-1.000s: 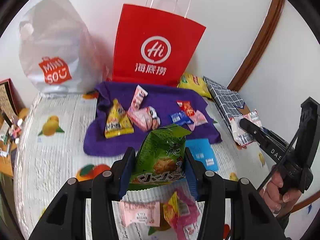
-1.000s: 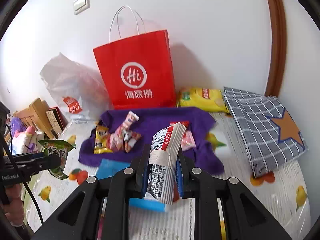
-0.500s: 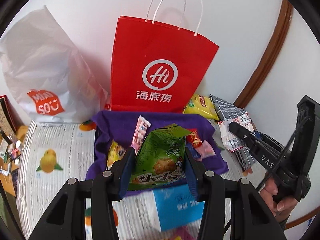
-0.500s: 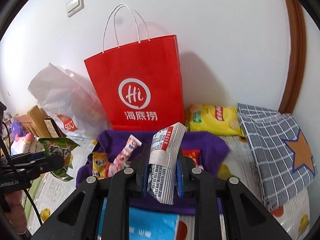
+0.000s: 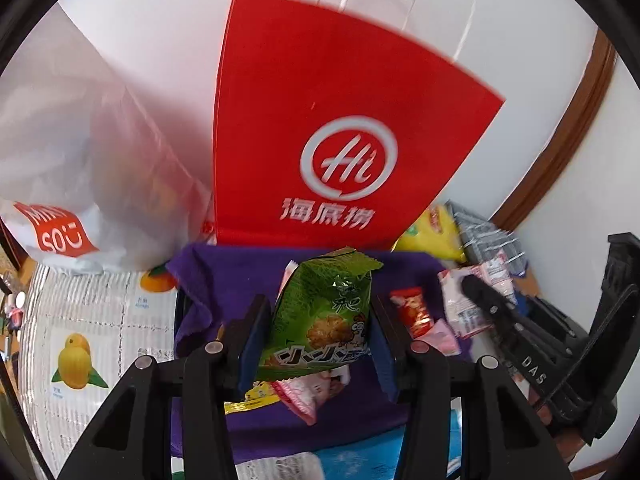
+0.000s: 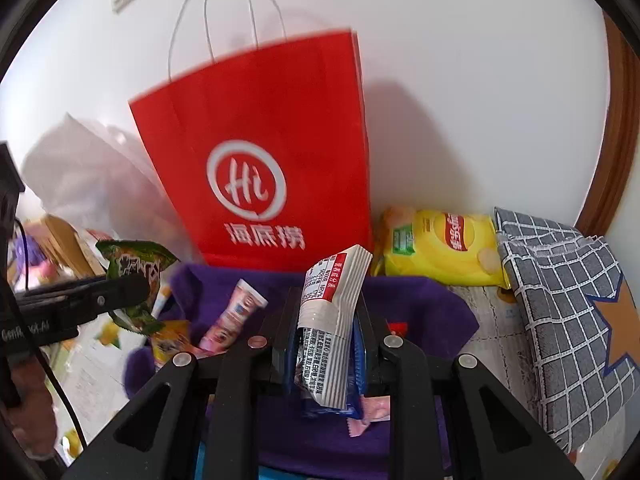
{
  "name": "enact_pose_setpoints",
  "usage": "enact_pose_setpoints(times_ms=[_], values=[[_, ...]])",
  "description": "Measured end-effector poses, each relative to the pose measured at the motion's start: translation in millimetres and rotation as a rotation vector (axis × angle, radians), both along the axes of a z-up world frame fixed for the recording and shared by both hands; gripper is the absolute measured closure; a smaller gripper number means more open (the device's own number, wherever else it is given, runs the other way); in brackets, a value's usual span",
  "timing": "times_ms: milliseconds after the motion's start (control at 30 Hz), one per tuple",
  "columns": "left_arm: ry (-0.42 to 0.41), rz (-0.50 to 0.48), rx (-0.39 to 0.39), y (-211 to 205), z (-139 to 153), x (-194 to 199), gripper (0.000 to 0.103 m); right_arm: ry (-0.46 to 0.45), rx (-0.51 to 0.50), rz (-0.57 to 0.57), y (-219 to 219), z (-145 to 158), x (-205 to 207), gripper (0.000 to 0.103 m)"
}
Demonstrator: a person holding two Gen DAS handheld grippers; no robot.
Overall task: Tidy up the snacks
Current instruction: 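Carry the white-red packet and green chip bag with both grippers over the towel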
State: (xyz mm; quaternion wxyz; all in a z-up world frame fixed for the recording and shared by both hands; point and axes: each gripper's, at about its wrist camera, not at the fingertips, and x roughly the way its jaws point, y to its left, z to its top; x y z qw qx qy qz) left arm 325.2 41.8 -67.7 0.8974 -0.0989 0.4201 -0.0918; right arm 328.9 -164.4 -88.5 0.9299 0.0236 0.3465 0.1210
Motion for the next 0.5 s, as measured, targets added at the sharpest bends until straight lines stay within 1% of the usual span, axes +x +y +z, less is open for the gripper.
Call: enact_pose_setpoints(times_ms=[100,233,500], values=[[0.036,0.001,-0.014,3.1,-10.5,5.2,0.058,0.025,0.001,-0.005,-4.8,-9.9,6.4,0.08],[0.041,0.001,-0.006,2.3,-15.0,7.3,0.058,0.049,0.02,-0.01,-12.2,-16.9,11.7,0.08],[0.043,-0.002,0.007,0.3,-18.9,9.0,0.058,0.053,0.021,-0.014,-16.0,-21.0,15.4,0.08]])
